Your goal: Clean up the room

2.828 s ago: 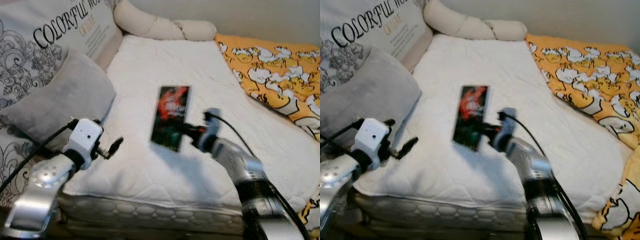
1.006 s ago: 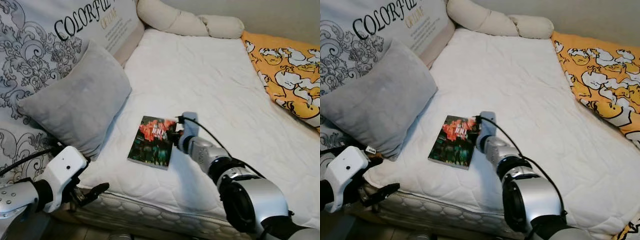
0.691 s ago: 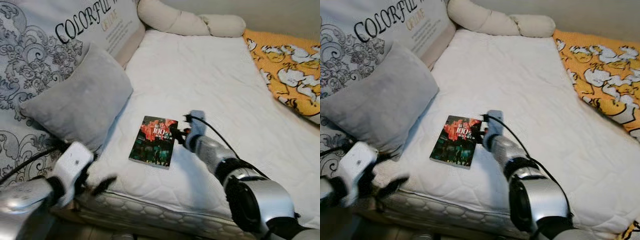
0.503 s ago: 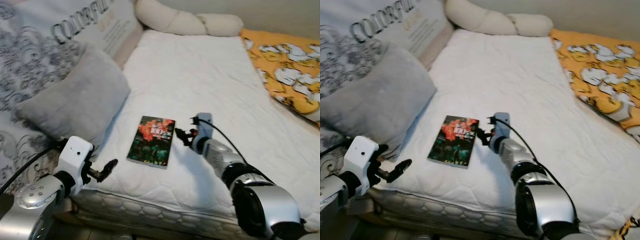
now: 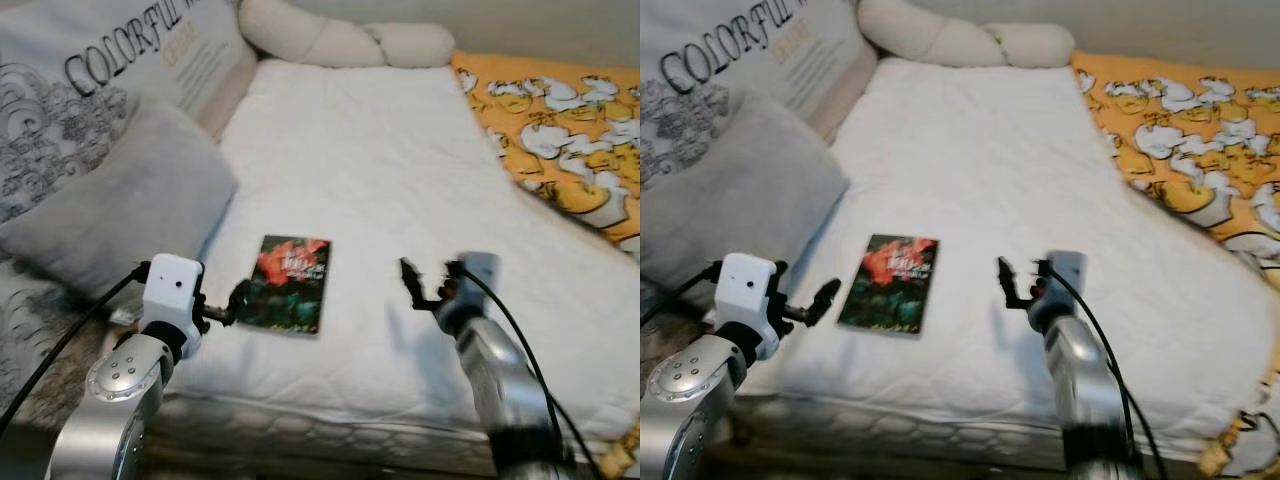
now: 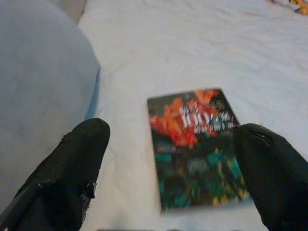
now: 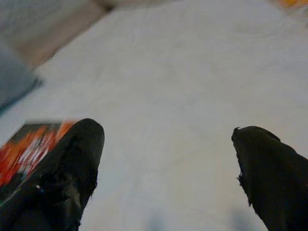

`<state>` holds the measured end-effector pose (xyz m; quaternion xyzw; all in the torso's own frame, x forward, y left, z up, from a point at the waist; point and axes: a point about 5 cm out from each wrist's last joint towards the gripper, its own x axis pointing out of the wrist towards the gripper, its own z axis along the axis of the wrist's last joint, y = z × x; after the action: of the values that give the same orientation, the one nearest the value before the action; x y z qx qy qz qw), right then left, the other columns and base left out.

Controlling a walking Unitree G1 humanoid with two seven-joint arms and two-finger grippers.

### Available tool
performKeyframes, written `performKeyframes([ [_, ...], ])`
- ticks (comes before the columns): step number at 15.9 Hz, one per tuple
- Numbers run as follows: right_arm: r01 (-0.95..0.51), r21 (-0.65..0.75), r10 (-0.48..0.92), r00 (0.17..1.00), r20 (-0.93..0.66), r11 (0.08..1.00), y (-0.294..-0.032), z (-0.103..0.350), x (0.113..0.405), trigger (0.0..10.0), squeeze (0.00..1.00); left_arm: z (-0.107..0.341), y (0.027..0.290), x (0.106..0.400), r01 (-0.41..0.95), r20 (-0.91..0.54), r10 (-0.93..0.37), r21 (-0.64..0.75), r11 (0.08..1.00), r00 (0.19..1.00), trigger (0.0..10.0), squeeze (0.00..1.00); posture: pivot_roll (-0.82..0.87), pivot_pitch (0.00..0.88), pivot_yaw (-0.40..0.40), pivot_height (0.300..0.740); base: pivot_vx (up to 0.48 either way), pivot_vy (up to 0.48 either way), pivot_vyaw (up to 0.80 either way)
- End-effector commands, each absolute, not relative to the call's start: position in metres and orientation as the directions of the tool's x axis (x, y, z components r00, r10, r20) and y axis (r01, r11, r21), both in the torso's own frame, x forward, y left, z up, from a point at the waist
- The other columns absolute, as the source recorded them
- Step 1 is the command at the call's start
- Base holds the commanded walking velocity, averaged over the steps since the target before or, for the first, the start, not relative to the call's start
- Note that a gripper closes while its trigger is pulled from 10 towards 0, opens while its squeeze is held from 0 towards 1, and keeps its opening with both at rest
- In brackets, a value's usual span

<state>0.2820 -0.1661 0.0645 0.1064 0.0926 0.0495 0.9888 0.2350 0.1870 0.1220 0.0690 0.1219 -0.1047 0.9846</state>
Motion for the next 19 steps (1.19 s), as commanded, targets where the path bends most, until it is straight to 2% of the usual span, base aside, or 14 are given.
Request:
performKeyframes([
  [1,-0.041,0.17,0.066,0.988,-0.14,0.985,-0.175,0.077,0.276,10.0,1.0,0.121,0.183,0.237,0.213,-0.241,-0.181,0.112,0.971,0.953,10.0,0.17,-0.02,0.0,-0.01,0.74,0.0,-0.48,0.0],
  [4,-0.023,0.103,0.04,0.985,-0.167,0.994,-0.178,0.075,0.248,10.0,1.0,0.12,0.187,0.239,0.158,-0.229,-0.127,0.125,0.979,0.965,10.0,0.17,-0.01,0.0,-0.026,0.74,0.0,-0.48,0.0],
  [6,-0.02,0.084,0.036,0.979,-0.199,0.996,-0.178,0.074,0.242,10.0,1.0,0.119,0.19,0.236,0.134,-0.231,-0.102,0.126,0.983,0.967,10.0,0.17,-0.01,0.0,-0.03,0.74,0.0,-0.48,0.0],
  [11,-0.054,0.06,0.066,0.976,-0.21,0.997,-0.17,0.08,0.246,10.0,1.0,0.117,0.19,0.234,0.123,-0.234,-0.085,0.151,0.981,0.968,10.0,0.17,0.01,0.0,-0.046,0.74,0.0,-0.48,0.0],
  [14,0.007,0.093,0.015,0.973,-0.229,0.996,-0.174,0.078,0.247,10.0,1.0,0.12,0.192,0.236,0.121,-0.225,-0.081,0.171,0.978,0.971,10.0,0.16,0.02,0.0,-0.042,0.74,0.0,-0.461,0.0],
  [17,0.016,0.098,0.008,0.97,-0.241,0.995,-0.174,0.077,0.249,10.0,1.0,0.12,0.194,0.237,0.112,-0.219,-0.071,0.184,0.976,0.973,10.0,0.16,0.02,0.0,-0.043,0.74,0.0,-0.185,0.0],
  [18,0.018,0.099,0.007,0.97,-0.244,0.995,-0.173,0.077,0.25,10.0,0.77,0.121,0.194,0.238,0.103,-0.212,-0.065,0.173,0.979,0.975,10.0,0.15,0.02,0.0,-0.039,0.74,0.0,0.0,0.0],
  [19,0.021,0.101,0.005,0.969,-0.246,0.995,-0.173,0.078,0.25,10.0,0.35,0.122,0.194,0.239,0.1,-0.209,-0.063,0.169,0.981,0.976,10.0,0.15,0.02,0.0,-0.031,0.74,0.0,0.0,0.0],
])
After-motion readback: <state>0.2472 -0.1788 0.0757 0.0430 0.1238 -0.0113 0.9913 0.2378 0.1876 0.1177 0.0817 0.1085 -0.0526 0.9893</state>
